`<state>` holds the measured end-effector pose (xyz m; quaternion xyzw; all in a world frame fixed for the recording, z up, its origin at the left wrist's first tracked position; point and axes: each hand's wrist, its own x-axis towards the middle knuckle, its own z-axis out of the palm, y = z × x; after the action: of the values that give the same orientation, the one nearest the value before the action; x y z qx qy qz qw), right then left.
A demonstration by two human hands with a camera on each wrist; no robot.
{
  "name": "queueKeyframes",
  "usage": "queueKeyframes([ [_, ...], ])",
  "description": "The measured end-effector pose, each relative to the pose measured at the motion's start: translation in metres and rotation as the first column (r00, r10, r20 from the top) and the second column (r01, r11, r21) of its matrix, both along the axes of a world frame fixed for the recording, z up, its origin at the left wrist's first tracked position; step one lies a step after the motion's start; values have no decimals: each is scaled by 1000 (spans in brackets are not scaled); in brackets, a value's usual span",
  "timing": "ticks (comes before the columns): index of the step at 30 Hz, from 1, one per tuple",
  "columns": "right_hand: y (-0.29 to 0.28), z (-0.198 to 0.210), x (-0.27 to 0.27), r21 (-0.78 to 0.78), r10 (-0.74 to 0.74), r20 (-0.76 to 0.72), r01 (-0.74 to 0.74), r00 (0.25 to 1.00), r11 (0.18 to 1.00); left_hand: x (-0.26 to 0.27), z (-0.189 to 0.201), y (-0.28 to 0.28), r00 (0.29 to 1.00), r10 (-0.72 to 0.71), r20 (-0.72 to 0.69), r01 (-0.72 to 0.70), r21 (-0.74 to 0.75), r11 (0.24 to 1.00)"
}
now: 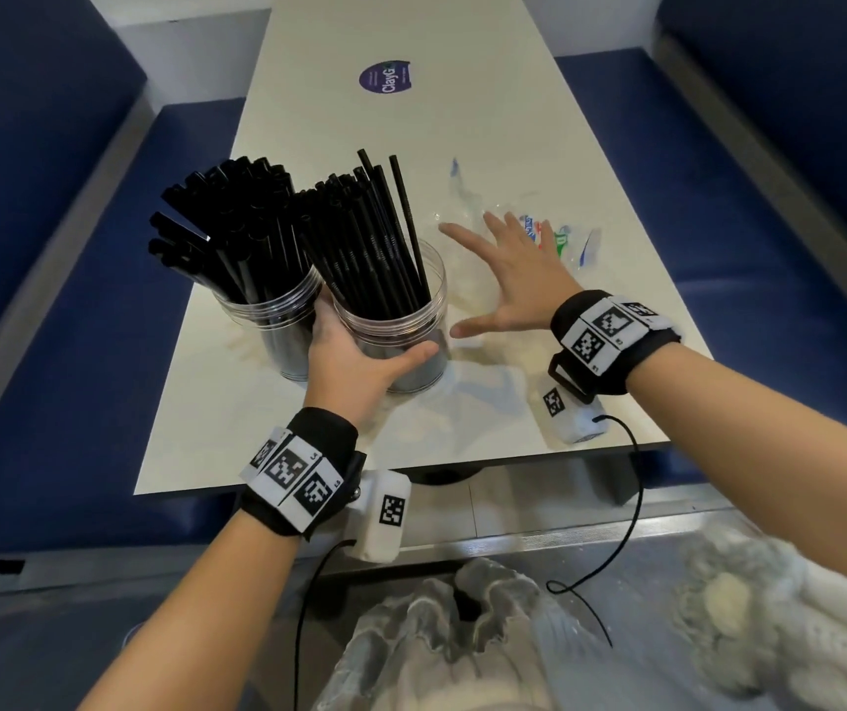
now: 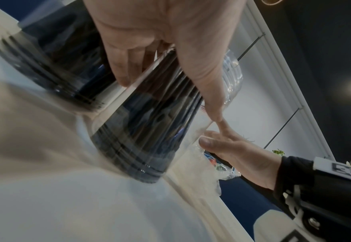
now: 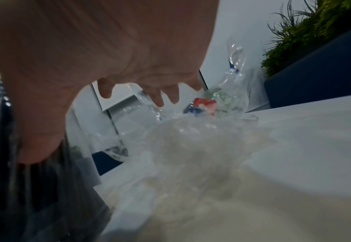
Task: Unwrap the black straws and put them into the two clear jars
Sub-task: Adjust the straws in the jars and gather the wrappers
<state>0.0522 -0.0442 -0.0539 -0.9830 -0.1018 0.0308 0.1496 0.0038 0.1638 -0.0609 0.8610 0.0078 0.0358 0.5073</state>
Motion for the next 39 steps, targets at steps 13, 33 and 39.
queueKeyframes([
  [13, 11, -18, -3, -207, -48, -416, -43, 908, 977, -6, 6, 3, 1000, 8, -19, -7, 41, 999],
  [33, 8, 12, -12, 199, -132, -116, 154, 984, 968, -9, 9, 3, 999, 8, -42, -6, 48, 999],
  [39, 19, 27, -25, 438, -185, 46, 146, 982, 887, -8, 7, 3, 999, 5, -32, -4, 43, 999],
])
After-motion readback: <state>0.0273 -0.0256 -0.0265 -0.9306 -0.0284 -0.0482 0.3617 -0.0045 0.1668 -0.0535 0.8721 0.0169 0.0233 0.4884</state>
